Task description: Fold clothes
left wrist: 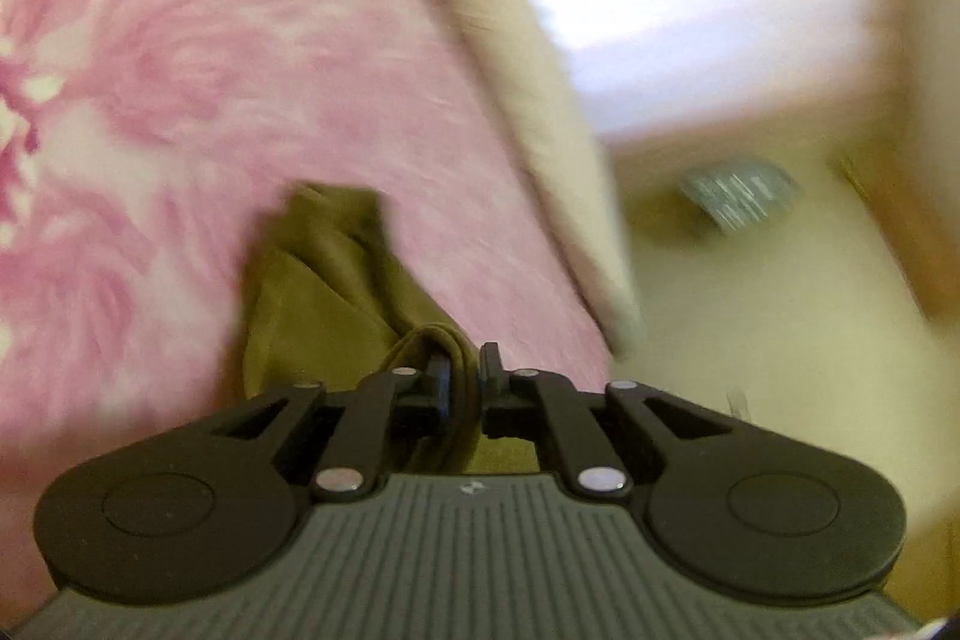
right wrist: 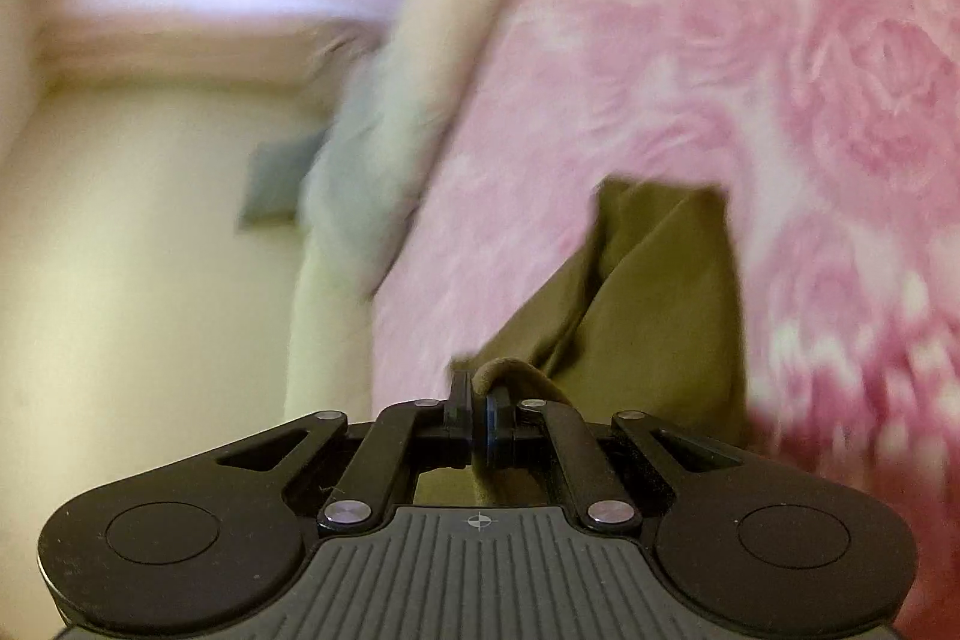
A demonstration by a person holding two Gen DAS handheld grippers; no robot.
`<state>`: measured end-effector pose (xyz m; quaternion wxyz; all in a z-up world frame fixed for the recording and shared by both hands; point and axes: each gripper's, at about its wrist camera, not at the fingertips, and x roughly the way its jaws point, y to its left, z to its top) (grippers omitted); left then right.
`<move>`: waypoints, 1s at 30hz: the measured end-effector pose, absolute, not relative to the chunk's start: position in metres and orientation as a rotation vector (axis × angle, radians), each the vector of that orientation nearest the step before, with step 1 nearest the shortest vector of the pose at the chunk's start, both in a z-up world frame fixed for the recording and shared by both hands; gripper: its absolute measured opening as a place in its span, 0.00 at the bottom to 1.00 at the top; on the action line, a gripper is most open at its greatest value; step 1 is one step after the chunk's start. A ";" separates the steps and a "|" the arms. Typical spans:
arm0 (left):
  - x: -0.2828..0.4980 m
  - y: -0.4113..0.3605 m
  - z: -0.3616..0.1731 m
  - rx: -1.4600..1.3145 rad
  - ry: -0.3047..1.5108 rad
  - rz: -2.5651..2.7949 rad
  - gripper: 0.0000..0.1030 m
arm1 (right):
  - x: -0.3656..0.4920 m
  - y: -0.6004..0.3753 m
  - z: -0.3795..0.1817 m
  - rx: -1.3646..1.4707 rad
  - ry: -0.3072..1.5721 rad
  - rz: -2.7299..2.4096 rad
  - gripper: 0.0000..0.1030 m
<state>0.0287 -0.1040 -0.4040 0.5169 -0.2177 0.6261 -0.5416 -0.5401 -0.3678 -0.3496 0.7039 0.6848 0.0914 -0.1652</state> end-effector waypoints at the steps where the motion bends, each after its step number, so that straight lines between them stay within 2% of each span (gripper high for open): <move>1: 0.035 -0.115 -0.415 -0.539 1.533 -1.263 0.09 | -0.532 -0.383 -0.363 1.569 0.199 -0.405 0.02; 2: 0.040 -0.124 -0.424 -0.553 1.551 -1.238 0.14 | -0.526 -0.394 -0.378 1.609 0.203 -0.448 0.02; 4: 0.051 -0.135 -0.439 -0.599 1.574 -1.204 0.15 | -0.519 -0.409 -0.404 1.678 0.199 -0.514 0.13; 6: 0.058 -0.136 -0.443 -0.664 1.563 -1.186 0.20 | -0.524 -0.415 -0.424 1.742 0.126 -0.539 0.48; 8: 0.064 -0.136 -0.443 -0.687 1.530 -1.201 0.22 | -0.534 -0.416 -0.428 1.752 0.020 -0.512 0.58; 11: 0.060 -0.134 -0.439 -0.607 1.489 -1.284 0.22 | -0.547 -0.421 -0.424 1.712 -0.041 -0.474 0.59; 14: 0.048 -0.120 -0.422 -0.409 1.323 -1.408 0.22 | -0.554 -0.409 -0.408 1.523 0.064 -0.448 0.59; 17: 0.028 -0.090 -0.393 -0.175 1.057 -1.516 0.22 | -0.563 -0.377 -0.384 1.187 0.226 -0.530 0.58; 22: -0.035 -0.065 -0.358 0.262 0.708 -1.670 0.22 | -0.541 -0.288 -0.339 0.390 0.509 -0.663 0.58; 24: -0.063 -0.059 -0.346 0.447 0.570 -1.716 0.22 | -0.520 -0.257 -0.338 0.156 0.605 -0.613 0.58; 25: -0.070 -0.062 -0.348 0.476 0.580 -1.746 0.21 | -0.513 -0.253 -0.341 0.151 0.634 -0.570 0.57; 26: -0.076 -0.068 -0.352 0.482 0.620 -1.780 0.21 | -0.507 -0.249 -0.344 0.145 0.664 -0.528 0.37; 27: -0.078 -0.073 -0.357 0.481 0.656 -1.792 0.21 | -0.501 -0.245 -0.347 0.141 0.692 -0.485 0.13; 30: -0.077 -0.088 -0.370 0.448 0.731 -1.733 0.20 | -0.494 -0.261 -0.358 0.303 0.656 -0.481 0.12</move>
